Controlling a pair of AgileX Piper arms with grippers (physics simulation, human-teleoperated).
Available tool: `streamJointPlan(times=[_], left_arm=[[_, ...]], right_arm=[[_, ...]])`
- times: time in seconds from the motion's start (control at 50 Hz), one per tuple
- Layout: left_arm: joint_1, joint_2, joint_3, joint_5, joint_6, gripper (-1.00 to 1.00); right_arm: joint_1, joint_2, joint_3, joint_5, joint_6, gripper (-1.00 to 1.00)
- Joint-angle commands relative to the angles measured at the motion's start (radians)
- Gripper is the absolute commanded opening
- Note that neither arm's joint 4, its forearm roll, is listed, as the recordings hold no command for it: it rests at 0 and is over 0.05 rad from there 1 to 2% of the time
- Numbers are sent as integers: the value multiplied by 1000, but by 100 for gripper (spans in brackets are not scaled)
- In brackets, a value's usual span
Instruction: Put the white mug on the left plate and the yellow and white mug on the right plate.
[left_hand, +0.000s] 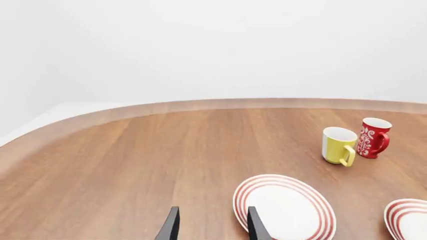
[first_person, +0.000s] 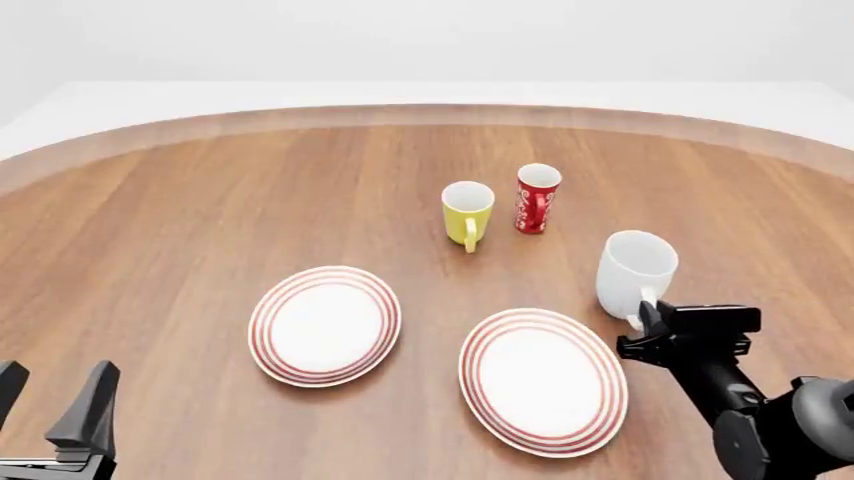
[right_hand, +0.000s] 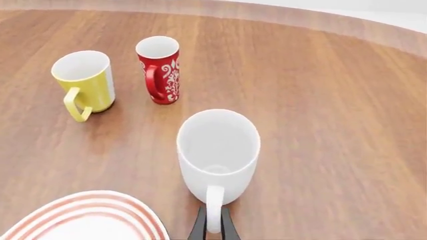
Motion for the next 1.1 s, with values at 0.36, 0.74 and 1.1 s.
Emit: streamJointPlan(times=[0.36,0.74,1.1], left_arm=[[0,0,0,0,0,100],[0,0,0,0,0,100],[0,0,0,0,0,100]], right_arm=[[21,-286,38,158,-7,-100],[82,-561,38,351,-27,-100],[180,-668,-16,469,-52,-100]])
